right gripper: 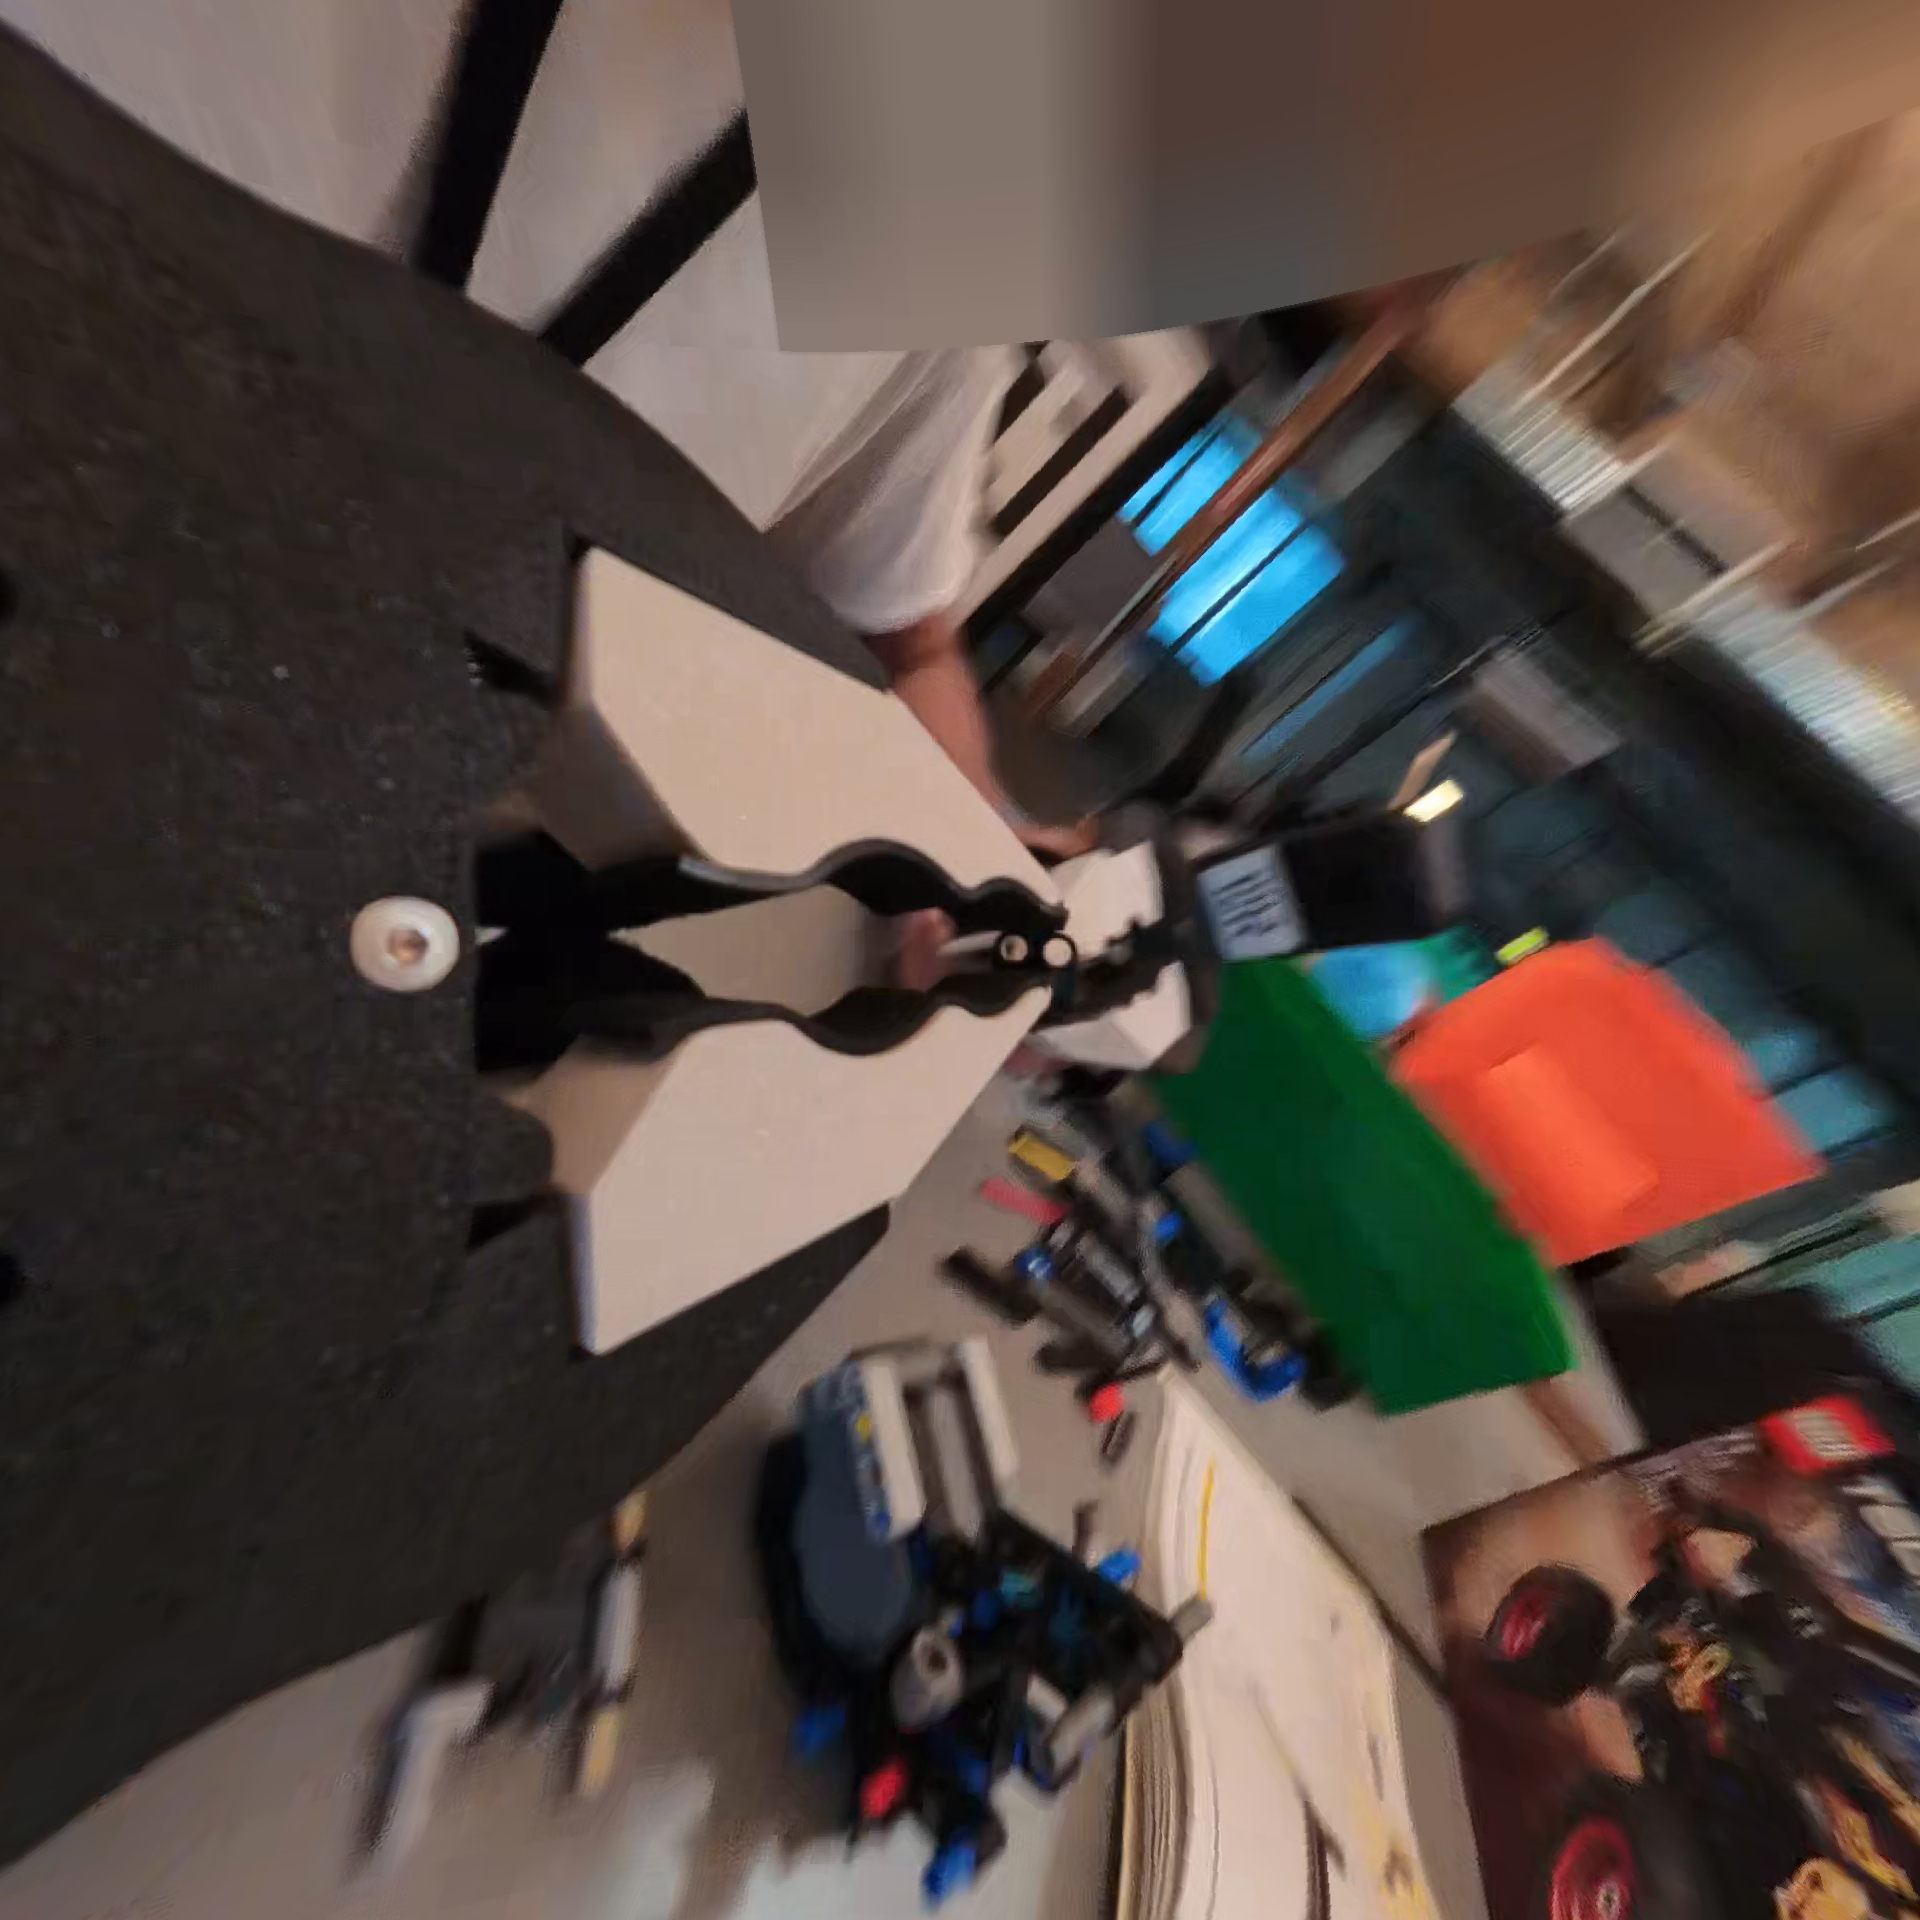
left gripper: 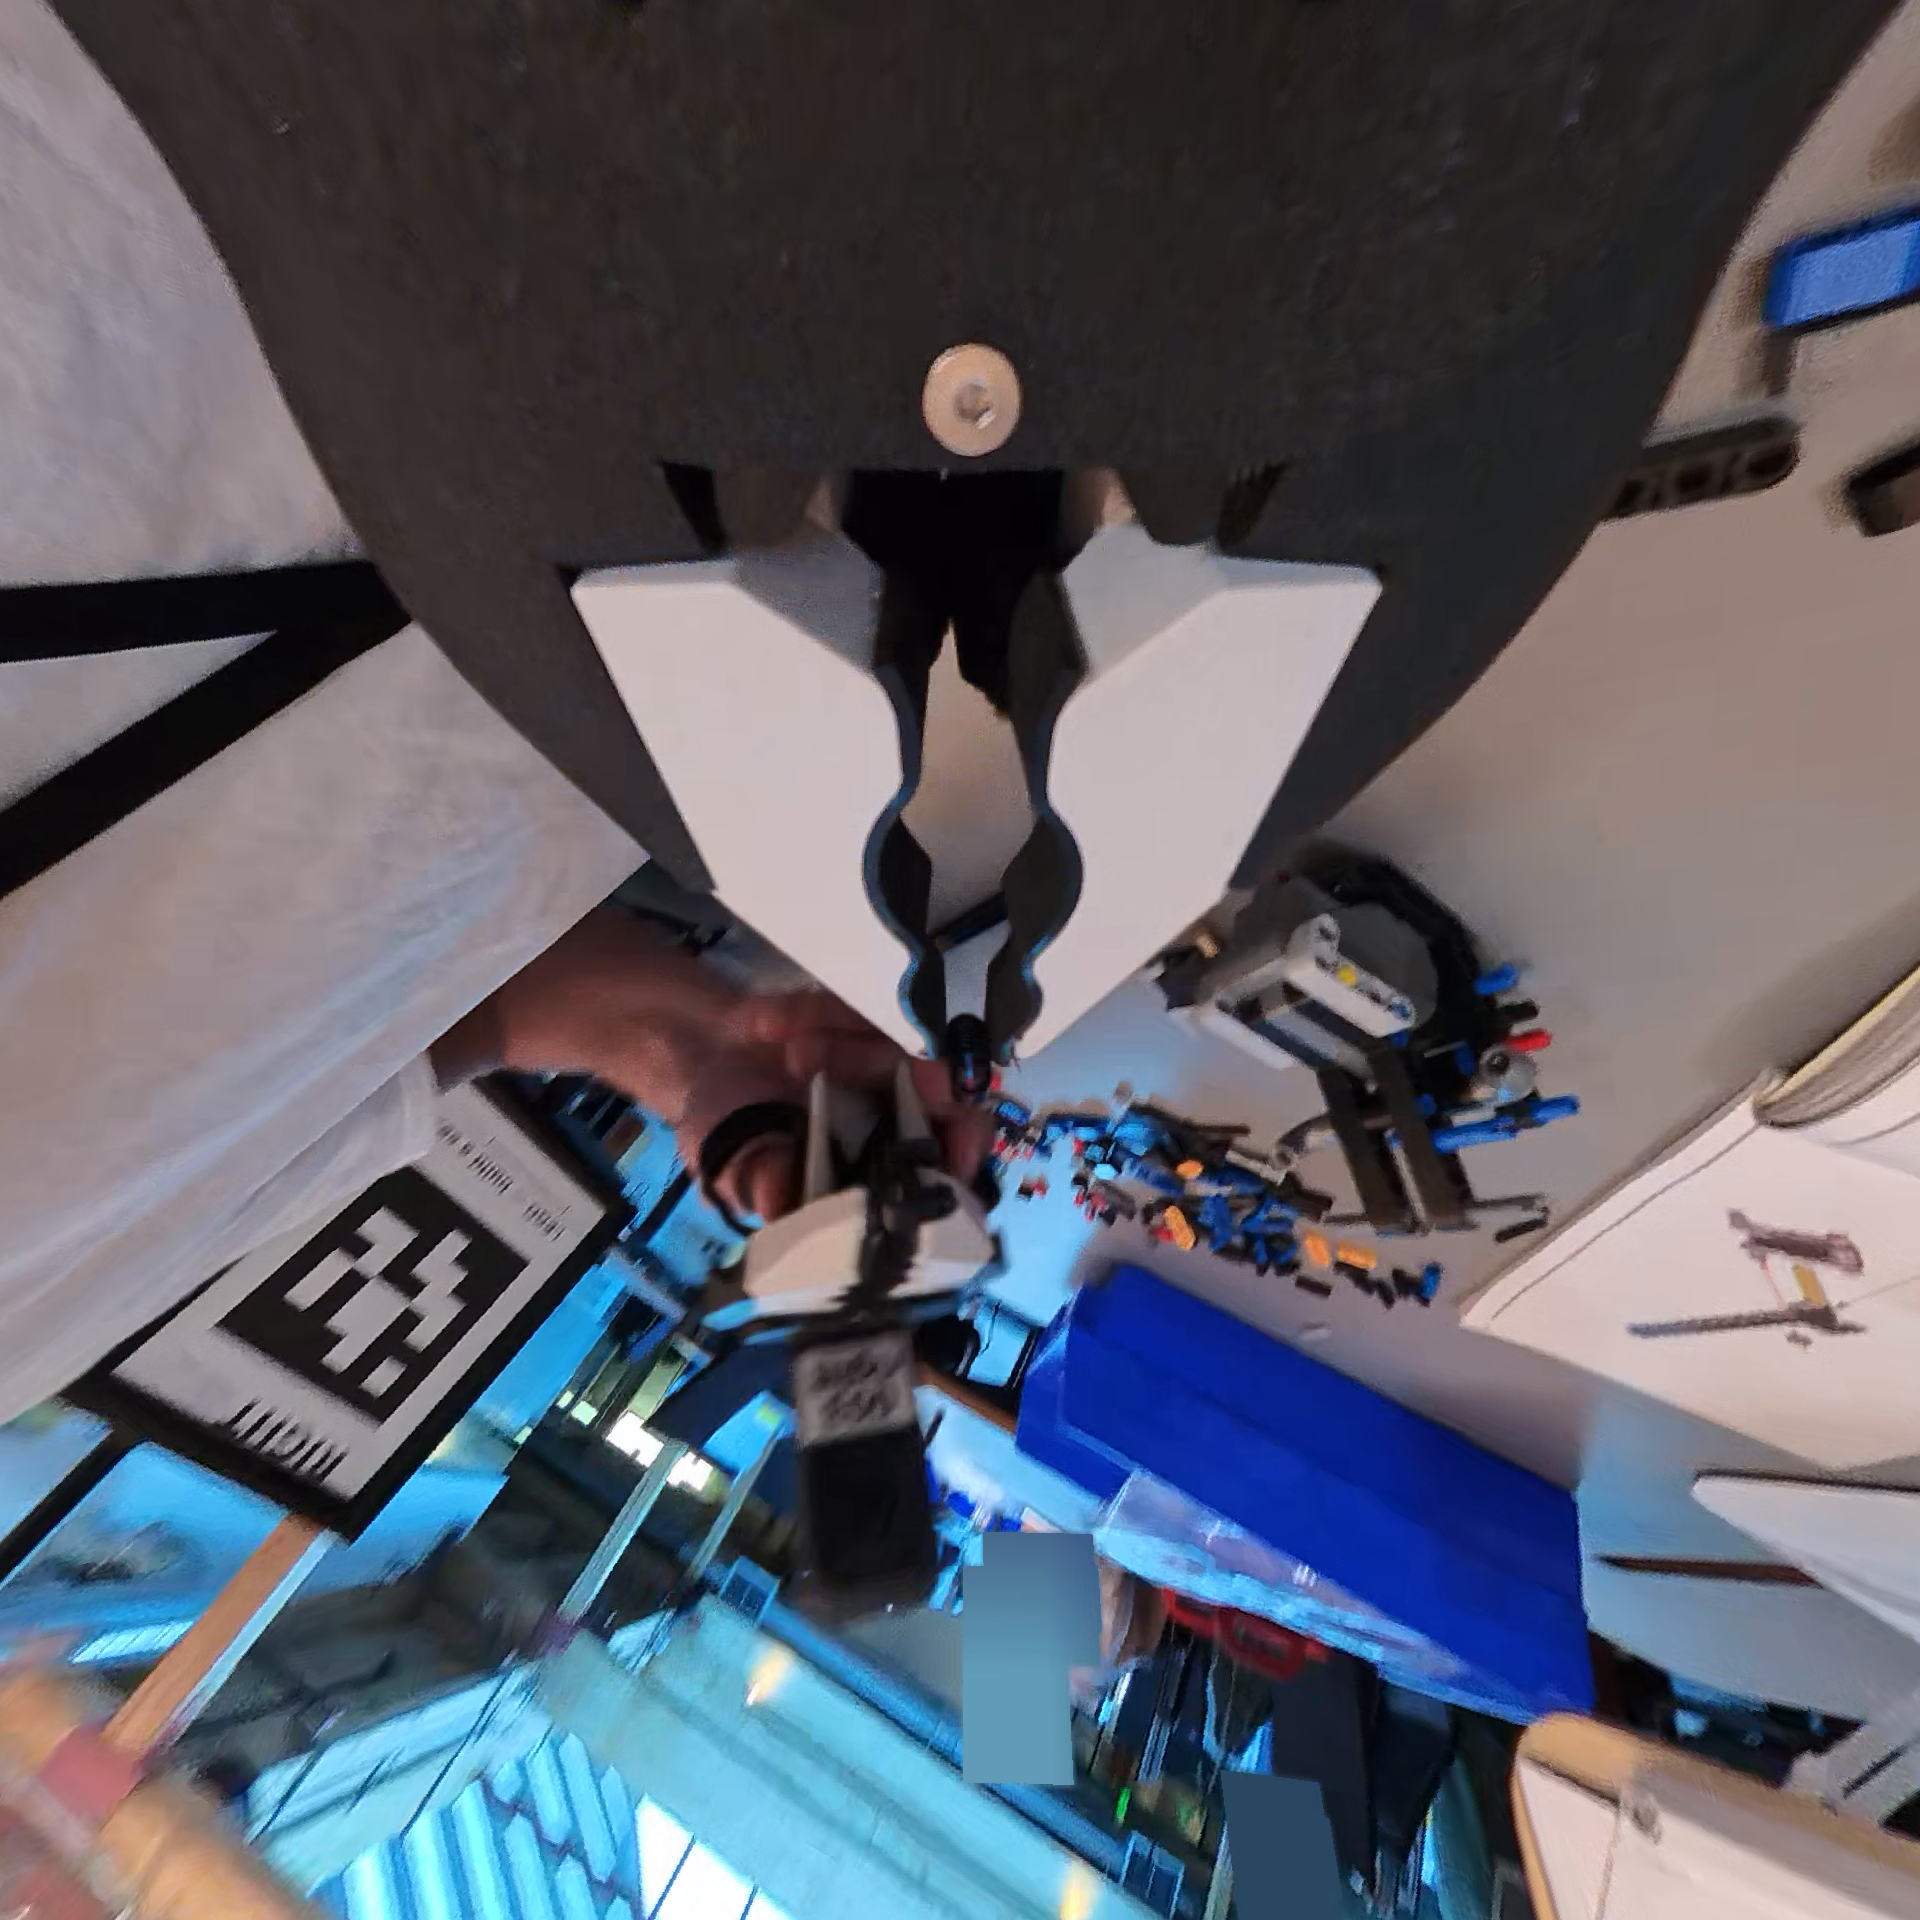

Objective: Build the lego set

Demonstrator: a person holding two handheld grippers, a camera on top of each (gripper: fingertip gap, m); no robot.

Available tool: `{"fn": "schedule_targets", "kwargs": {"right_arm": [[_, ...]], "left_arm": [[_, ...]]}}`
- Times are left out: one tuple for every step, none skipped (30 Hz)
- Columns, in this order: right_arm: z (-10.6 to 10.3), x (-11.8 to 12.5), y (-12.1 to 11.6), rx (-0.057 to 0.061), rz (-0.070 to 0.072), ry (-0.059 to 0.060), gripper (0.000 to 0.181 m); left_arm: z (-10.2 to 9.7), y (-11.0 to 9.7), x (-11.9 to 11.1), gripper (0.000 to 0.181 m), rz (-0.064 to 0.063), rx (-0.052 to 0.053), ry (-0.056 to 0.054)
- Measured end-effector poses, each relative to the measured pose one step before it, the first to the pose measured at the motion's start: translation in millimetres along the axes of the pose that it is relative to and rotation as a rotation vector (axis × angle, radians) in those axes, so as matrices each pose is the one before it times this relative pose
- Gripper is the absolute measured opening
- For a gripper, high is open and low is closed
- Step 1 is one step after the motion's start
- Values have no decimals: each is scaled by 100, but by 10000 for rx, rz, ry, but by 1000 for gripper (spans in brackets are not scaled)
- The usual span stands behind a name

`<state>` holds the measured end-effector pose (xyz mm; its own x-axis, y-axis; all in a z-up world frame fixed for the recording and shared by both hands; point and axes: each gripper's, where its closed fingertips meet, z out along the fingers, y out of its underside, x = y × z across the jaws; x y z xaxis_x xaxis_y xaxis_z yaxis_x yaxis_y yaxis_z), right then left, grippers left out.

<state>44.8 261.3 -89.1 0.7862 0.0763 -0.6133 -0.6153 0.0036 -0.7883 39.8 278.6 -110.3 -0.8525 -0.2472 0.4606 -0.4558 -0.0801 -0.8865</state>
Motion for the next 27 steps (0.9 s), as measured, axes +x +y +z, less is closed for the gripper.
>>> {"fn": "schedule_targets", "kwargs": {"right_arm": [[391, 217, -339, 481, 683, -310, 5], [501, 328, 94, 234, 356, -117, 6], [443, -64, -4, 318, 217, -282, 6], [358, 159, 34, 235, 154, -56, 6], [262, 168, -18, 194, 0, 7, 6], [175, 98, -85, 167, -47, -5, 6], [93, 133, -209, 214, -26, 45, 6], [56, 0, -296, 228, 26, -48, 6], [134, 78, -2, 8, 71, -15, 6], [119, 266, 25, 17, -39, 146, 6], [114, -89, -101, 142, -95, -39, 6], [190, -81, 158, -71, 3, -37, 6], [118, 12, 16, 29, -63, 52, 6], [73, -23, -35, 51, -62, 20, 6], [23, -30, -21, 3, 30, -23, 6], [-10, 59, -77, 30, -26, 43, 6], [48, -8, -4, -5, -113, 30, 6], [40, 17, -42, 3, -121, 50, 6], [31, 45, -46, 3, -119, 82, 6], [37, -141, -47, 15, -38, -61, 6], [58, -150, -19, -3, 27, -74, 6], [35, -55, -99, 74, -80, 4, 6], [61, -39, -19, -1, -94, 10, 6], [73, 37, 17, -29, -101, 63, 6], [24, 20, -22, 6, -55, 25, 6], [-4, 7, -13, 24, 11, -23, 6], [-9, 36, 17, 27, -5, -3, 6]], "left_arm": [[-110, -559, 263, 5, -160, 377, 228], [-120, -604, 196, 5, -211, 420, 211], [-125, -619, 133, 5, -243, 418, 181], [-83, -490, 114, 5, -247, 330, 181], [-61, -350, 13, 6, -233, 233, 107], [-39, -175, -139, 5, -169, 116, -13], [-23, -6, -118, 5, -122, 2, -9], [-53, -20, -113, 5, -75, 36, -41], [-82, -101, -26, 5, -50, 98, 1], [-36, -1, -50, 5, -67, 20, -8], [-15, 18, -242, 5, -31, 3, -129], [15, 34, 25, 5, -36, -17, 43], [42, 5, 116, 5, -84, 7, 93], [-29, -57, -50, 5, -29, 58, -39], [-25, 1, -81, 5, 15, -11, -53], [-15, 23, -67, 5, 61, -32, -67], [24, 32, 96, 5, -2, -8, 42], [-4, -68, 55, 5, -26, 72, 21], [-15, -24, -68, 5, 16, 39, -42], [-12, -48, -93, 5, 9, 26, -69], [6, -36, -104, 5, 15, 27, -71], [21, -62, 56, 5, -32, 30, 42], [-42, -94, 22, 5, -43, 57, 38], [-59, -61, -41, 5, 31, 44, -34], [-10, 10, -24, 5, 82, 5, -55], [5, 15, -2, 5, -5, 1, -7], [-3, 4, -3, 5, -86, 10, 31]]}}
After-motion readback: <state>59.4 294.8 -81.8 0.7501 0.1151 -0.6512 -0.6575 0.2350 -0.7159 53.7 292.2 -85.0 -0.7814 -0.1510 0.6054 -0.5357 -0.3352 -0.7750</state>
